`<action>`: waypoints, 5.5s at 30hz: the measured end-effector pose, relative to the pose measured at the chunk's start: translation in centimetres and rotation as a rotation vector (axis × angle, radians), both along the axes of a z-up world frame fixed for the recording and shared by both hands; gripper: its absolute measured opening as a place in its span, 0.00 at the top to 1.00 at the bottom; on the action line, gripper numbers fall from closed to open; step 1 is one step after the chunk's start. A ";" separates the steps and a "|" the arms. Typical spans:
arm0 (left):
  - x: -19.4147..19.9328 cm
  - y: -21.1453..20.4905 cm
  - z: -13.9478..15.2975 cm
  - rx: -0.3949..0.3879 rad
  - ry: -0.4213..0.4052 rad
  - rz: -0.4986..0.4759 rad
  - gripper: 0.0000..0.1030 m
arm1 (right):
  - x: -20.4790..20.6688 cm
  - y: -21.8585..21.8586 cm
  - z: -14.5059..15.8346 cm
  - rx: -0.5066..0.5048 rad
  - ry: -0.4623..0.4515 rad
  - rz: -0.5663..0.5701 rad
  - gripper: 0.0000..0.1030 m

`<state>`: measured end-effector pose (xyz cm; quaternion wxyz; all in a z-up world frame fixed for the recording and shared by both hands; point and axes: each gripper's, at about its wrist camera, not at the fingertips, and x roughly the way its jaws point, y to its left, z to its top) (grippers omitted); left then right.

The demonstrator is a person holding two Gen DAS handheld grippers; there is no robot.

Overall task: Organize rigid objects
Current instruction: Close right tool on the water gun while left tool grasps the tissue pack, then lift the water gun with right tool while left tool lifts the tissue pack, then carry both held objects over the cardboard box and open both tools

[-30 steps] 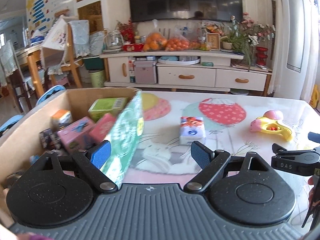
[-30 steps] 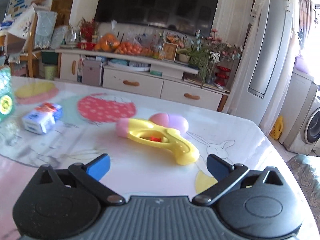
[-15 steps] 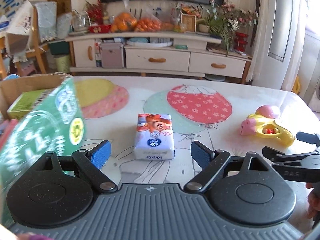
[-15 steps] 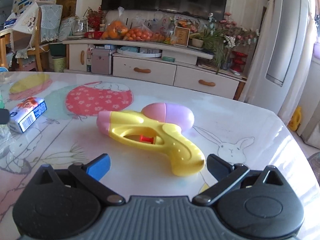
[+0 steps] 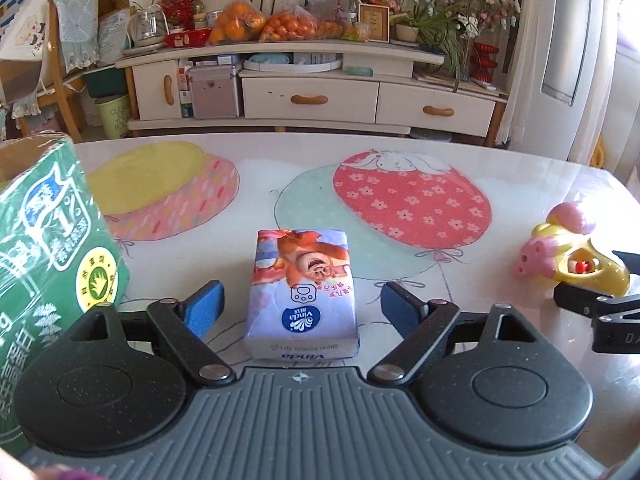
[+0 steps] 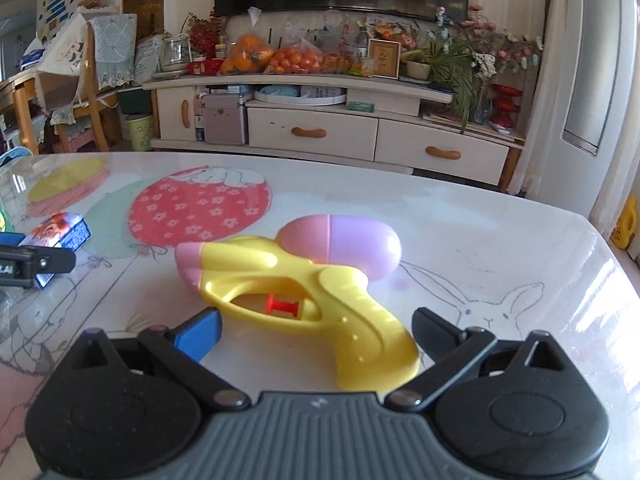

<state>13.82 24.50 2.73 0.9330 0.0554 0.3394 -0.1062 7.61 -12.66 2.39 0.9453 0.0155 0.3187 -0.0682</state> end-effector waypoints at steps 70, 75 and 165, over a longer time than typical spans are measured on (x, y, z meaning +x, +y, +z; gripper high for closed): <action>-9.2 2.5 0.0 0.003 -0.027 0.097 0.38 | -13.5 12.9 0.9 -0.003 0.013 0.087 0.62; -9.1 2.4 0.2 0.005 -0.023 0.099 0.38 | -14.9 14.1 1.2 -0.016 0.016 0.095 0.62; -9.5 13.2 9.9 -0.009 -0.181 0.296 0.38 | -9.7 24.7 12.1 -0.041 -0.183 0.306 0.23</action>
